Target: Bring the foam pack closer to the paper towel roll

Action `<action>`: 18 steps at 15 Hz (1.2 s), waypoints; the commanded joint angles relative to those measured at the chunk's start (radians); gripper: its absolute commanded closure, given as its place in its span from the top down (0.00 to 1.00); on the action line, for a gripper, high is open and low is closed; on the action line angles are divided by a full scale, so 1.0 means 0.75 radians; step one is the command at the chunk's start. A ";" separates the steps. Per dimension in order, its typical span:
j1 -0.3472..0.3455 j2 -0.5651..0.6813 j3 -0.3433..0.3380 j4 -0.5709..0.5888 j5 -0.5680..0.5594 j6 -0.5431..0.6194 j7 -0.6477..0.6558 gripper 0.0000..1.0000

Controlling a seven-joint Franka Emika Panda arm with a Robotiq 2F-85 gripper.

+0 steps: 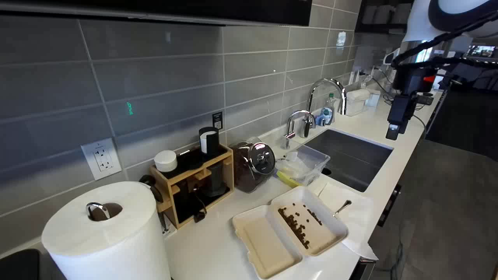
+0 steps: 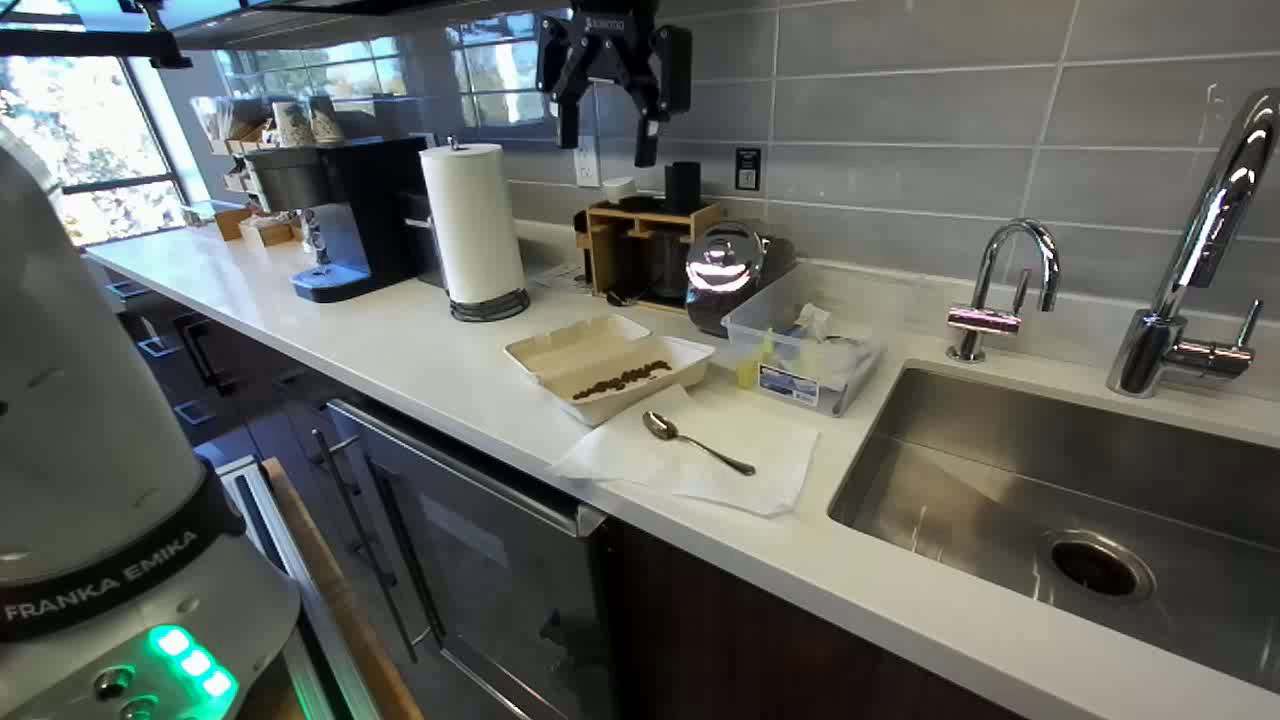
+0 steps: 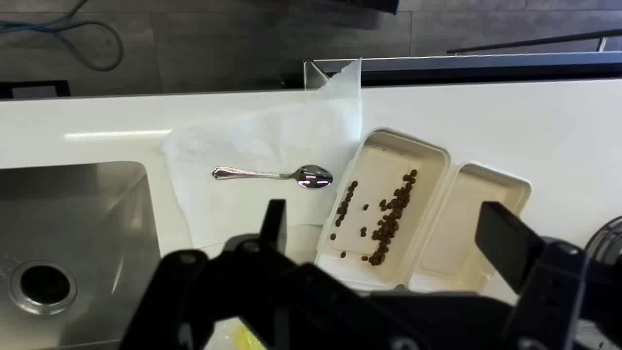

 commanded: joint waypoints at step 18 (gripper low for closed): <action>0.004 0.242 0.068 0.101 0.015 0.275 0.015 1.00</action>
